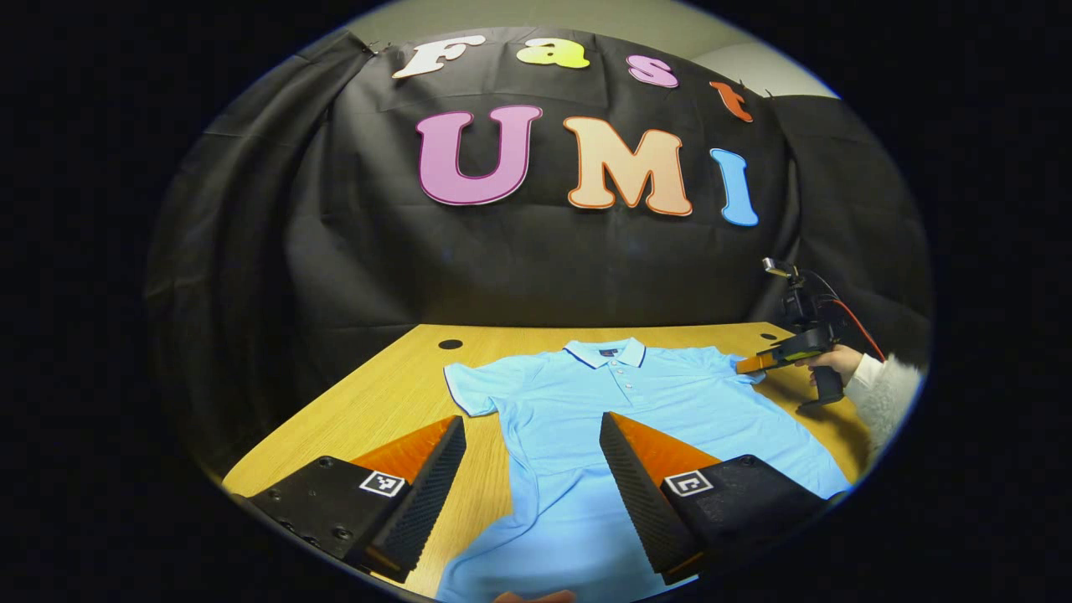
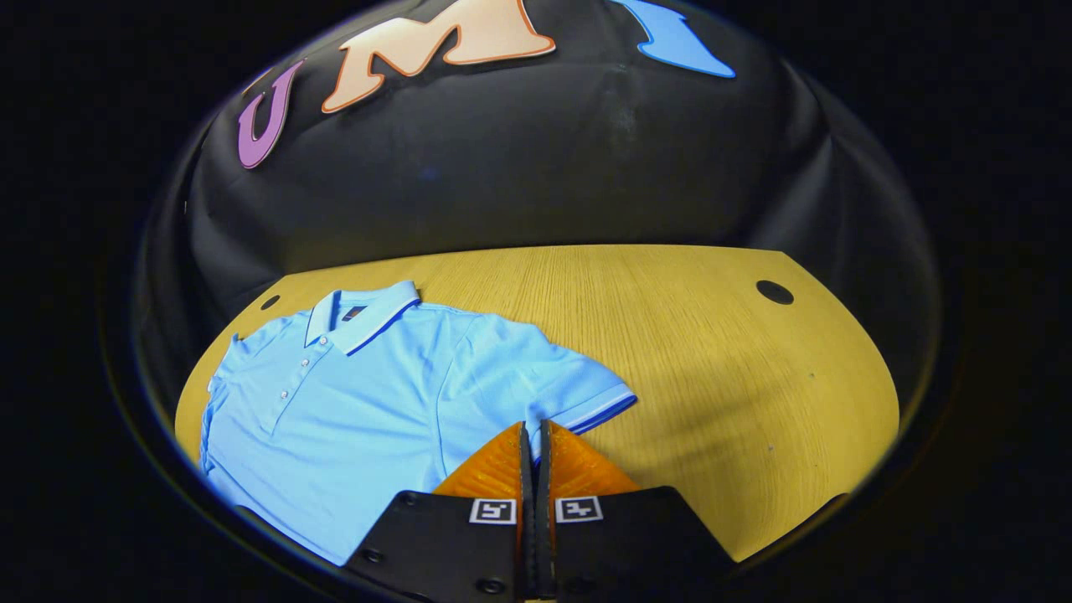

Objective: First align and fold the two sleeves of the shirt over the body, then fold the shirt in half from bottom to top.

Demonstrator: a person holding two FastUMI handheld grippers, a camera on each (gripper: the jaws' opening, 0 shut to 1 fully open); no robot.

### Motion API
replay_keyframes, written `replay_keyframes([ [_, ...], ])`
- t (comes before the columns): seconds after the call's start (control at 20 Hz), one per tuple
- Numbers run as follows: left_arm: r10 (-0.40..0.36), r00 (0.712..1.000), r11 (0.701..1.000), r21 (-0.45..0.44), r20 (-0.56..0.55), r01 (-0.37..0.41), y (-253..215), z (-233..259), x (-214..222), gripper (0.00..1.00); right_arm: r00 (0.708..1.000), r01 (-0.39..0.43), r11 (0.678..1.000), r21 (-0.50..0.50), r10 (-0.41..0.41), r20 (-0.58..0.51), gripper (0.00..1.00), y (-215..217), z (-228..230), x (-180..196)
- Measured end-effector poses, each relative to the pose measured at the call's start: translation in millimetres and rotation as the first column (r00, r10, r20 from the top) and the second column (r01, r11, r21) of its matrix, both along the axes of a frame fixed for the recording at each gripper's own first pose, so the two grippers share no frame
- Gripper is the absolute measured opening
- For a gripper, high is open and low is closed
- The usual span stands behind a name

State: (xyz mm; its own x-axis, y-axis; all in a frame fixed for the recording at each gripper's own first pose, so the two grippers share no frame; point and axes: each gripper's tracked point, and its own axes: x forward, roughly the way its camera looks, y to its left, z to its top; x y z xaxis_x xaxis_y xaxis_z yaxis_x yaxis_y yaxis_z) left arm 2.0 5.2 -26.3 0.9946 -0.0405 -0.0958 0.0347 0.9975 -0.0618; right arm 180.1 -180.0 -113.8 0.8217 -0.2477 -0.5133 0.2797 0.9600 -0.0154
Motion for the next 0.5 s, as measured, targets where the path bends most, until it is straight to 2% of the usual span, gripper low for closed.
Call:
replay_keyframes([
  [0.1, -0.003, 1.000, 1.000, -0.004, -0.009, 0.003, -1, -3, 0, 0.96, 0.998, 0.004, 1.000, -0.021, -0.003, 0.056, 0.02, 4, 19, 6],
  [0.3, -0.001, 1.000, 1.000, -0.005, -0.008, 0.001, 0, -2, 0, 0.96, 0.990, -0.019, 0.999, 0.040, 0.013, 0.140, 0.02, 29, 49, 20],
  [0.5, -0.011, 1.000, 1.000, -0.003, 0.001, 0.011, -3, 1, -1, 0.96, 0.966, -0.153, 0.971, 0.182, 0.109, 0.234, 0.02, 88, 66, 39],
])
